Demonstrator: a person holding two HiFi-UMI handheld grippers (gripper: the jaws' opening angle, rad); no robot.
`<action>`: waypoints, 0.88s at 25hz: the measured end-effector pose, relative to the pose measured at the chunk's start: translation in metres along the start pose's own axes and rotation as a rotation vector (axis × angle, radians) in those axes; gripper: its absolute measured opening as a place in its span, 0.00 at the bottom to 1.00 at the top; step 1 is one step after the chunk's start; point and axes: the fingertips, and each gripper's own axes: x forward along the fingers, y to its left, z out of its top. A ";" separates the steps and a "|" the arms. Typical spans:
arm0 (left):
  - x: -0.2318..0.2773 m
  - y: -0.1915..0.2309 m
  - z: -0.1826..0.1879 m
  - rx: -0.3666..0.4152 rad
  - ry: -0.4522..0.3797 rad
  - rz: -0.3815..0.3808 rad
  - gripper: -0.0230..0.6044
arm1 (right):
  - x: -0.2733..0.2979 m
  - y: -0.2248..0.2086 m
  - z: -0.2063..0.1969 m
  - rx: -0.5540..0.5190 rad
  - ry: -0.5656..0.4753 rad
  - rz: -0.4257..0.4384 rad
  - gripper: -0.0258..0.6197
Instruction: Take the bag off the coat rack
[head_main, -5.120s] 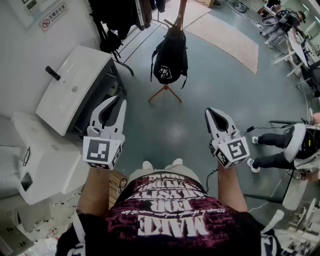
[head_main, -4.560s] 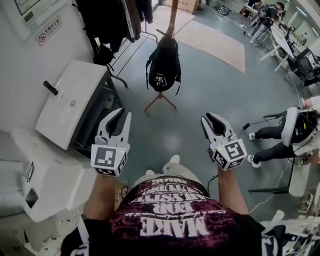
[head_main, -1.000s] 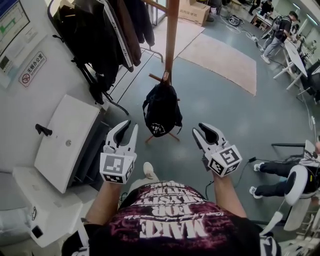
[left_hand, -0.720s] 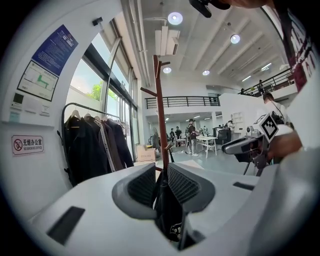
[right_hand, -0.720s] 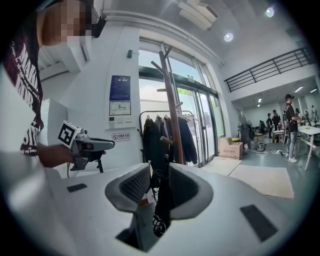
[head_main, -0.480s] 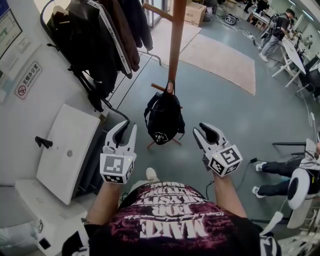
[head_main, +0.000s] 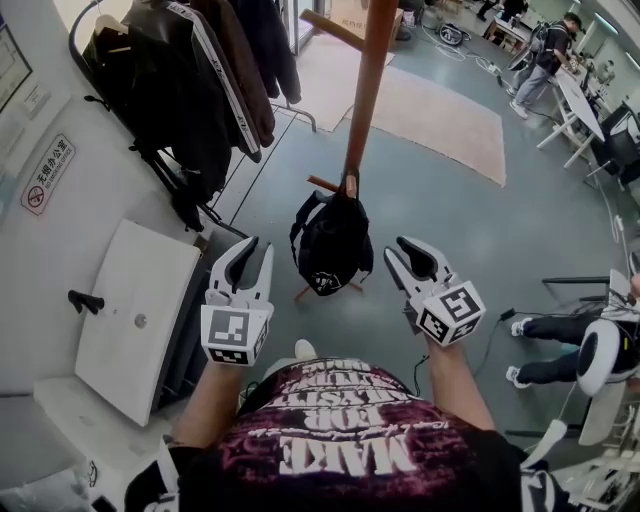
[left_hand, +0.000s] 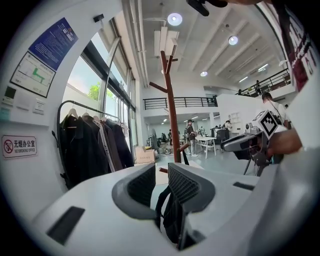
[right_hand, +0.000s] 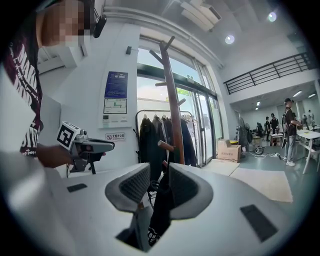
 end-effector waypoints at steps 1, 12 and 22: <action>0.002 0.001 0.000 0.000 -0.001 -0.011 0.14 | 0.003 0.000 0.003 -0.007 -0.005 -0.004 0.23; 0.023 -0.002 -0.008 0.001 0.005 -0.101 0.14 | 0.009 -0.005 0.008 -0.009 0.001 -0.056 0.23; 0.058 -0.004 -0.011 -0.001 0.042 -0.113 0.14 | 0.037 -0.040 -0.005 0.029 0.015 -0.024 0.23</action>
